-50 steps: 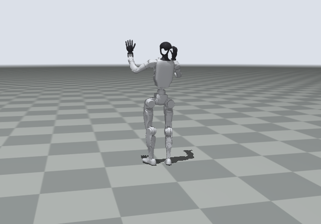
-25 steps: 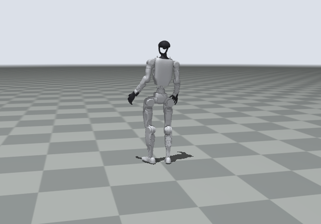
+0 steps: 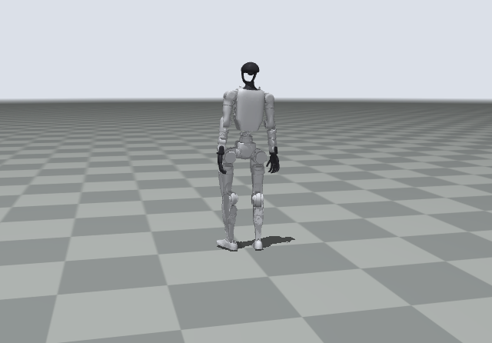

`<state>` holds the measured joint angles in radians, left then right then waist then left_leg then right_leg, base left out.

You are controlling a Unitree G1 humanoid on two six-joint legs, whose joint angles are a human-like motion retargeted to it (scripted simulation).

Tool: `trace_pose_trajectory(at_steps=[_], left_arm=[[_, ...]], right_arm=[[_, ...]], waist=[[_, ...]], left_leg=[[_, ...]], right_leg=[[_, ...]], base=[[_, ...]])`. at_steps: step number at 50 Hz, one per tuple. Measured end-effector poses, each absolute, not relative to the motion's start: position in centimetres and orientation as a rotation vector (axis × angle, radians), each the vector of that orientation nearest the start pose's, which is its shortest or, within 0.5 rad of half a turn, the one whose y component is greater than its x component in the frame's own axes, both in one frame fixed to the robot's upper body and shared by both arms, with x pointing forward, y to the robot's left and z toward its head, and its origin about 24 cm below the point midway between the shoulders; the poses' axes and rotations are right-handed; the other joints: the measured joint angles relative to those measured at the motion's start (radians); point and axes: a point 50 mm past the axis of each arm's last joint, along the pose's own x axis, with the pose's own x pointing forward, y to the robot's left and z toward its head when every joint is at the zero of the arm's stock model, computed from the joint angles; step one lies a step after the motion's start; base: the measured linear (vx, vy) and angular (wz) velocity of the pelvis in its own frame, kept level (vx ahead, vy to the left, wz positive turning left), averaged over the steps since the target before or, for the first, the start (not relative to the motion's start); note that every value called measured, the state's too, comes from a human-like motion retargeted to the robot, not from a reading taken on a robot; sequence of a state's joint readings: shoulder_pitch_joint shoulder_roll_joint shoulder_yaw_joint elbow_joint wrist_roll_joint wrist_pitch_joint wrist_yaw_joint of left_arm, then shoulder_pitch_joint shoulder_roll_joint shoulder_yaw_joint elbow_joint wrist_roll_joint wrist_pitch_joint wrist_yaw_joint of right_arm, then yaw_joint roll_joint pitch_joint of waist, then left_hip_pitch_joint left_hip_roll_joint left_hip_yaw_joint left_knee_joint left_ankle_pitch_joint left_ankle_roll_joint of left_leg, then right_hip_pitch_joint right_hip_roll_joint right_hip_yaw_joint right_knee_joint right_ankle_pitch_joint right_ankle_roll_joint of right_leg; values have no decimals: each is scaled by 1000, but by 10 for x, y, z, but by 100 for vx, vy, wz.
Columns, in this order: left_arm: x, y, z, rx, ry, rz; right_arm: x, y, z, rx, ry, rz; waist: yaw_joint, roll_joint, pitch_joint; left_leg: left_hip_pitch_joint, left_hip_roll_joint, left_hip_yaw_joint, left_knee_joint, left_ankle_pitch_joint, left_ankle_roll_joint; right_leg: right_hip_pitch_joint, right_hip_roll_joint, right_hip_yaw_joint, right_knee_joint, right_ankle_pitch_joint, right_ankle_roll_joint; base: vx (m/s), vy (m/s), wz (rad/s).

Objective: Upper body actions

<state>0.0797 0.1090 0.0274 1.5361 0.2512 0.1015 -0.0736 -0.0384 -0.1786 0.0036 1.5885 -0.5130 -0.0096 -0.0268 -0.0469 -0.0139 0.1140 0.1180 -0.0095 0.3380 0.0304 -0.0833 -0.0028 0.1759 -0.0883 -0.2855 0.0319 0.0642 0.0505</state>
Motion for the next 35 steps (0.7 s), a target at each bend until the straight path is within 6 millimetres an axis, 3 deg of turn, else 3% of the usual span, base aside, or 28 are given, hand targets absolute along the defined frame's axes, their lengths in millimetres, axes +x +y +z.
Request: trace_pose_trajectory(at_steps=[5, 15, 24, 35], left_arm=[[-6, 213, -176, 206, 1706, -219], [23, 223, -174, 198, 1586, -103], [18, 209, -177, 166, 1599, -168], [4, 204, -178, 331, 1647, -308]], right_arm=[[33, -219, -175, -534, 1475, 179], [34, -189, -179, -514, 1457, 376], [30, -176, -181, -687, 1402, 599], [31, -191, -179, -671, 1457, 537]], waist=[[16, -8, 3], [18, -8, 10], [15, -4, 13], [-2, -3, 12]], left_leg=[[-3, -6, -16, -1, 4, 2], [-5, -4, -22, 0, 8, 1], [-2, -1, -13, 0, 7, 1], [-1, -4, -20, -1, 4, 0]], right_leg=[[5, -2, -18, -2, -2, -1], [10, 1, -25, -4, -2, -3], [8, 0, -17, -3, 0, -1], [6, -2, -25, -3, 0, -1]], base=[[0, -2, 17], [0, 0, 0], [0, 0, 0], [0, 0, 0]])
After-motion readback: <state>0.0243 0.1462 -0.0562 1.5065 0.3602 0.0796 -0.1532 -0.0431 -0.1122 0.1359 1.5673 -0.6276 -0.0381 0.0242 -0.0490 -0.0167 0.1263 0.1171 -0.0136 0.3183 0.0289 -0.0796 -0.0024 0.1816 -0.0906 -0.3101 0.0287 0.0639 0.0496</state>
